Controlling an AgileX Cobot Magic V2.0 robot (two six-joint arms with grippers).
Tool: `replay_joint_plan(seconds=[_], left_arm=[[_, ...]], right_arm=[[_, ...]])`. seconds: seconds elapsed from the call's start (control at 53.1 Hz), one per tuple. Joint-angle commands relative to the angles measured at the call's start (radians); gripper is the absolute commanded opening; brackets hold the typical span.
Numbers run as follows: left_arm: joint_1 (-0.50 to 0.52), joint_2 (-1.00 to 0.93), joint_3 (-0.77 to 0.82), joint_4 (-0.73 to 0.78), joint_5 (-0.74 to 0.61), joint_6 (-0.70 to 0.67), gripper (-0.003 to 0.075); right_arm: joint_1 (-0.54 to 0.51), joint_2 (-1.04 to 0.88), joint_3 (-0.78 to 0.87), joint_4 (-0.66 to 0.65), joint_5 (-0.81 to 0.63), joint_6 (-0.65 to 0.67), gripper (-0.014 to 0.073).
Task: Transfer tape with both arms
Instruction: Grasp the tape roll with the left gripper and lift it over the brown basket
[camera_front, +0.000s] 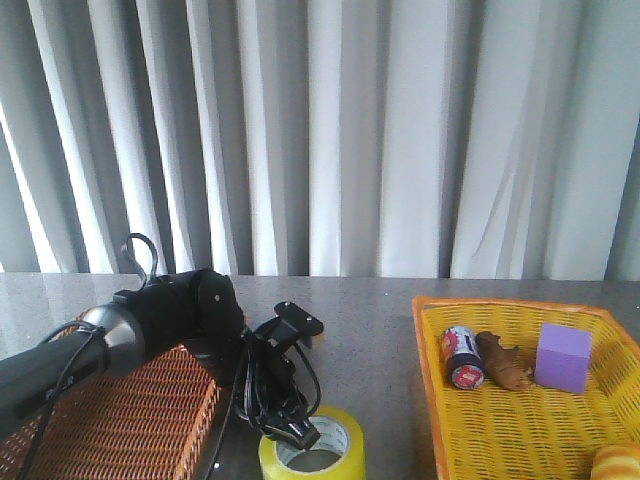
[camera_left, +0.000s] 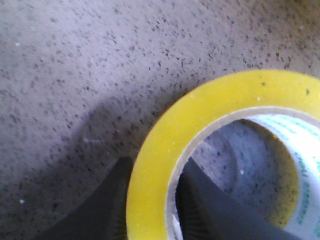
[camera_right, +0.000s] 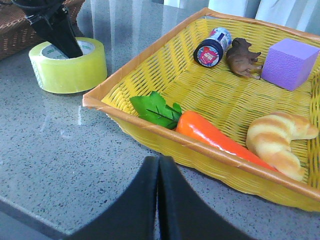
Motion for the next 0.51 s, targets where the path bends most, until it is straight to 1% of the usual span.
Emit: replay_joint_plan(seconds=[0.0, 0.113, 0.245, 0.339, 0.489], left_arm=[[-0.001, -0.078, -0.062, -0.042, -0.011, -0.032, -0.0008], [0.006, -0.114, -0.11, -0.042, 0.006, -0.04, -0.0007], [0.039, -0.199, -0.17, -0.029, 0.013, -0.04, -0.0007], [0.086, -0.266, -0.177, 0.014, 0.016, -0.057, -0.0007], [0.223, -0.346, -0.176, 0.127, 0.075, -0.127, -0.0007]], right_arm=[[-0.004, 0.009, -0.029, -0.008, -0.067, -0.004, -0.0008], [-0.004, 0.009, -0.029, -0.009, -0.066, -0.004, -0.0008], [-0.004, 0.009, -0.029, -0.009, -0.064, -0.004, -0.0008], [-0.004, 0.009, -0.029, -0.009, -0.061, -0.004, -0.0008], [-0.004, 0.009, -0.029, -0.009, -0.06, -0.004, -0.0008]])
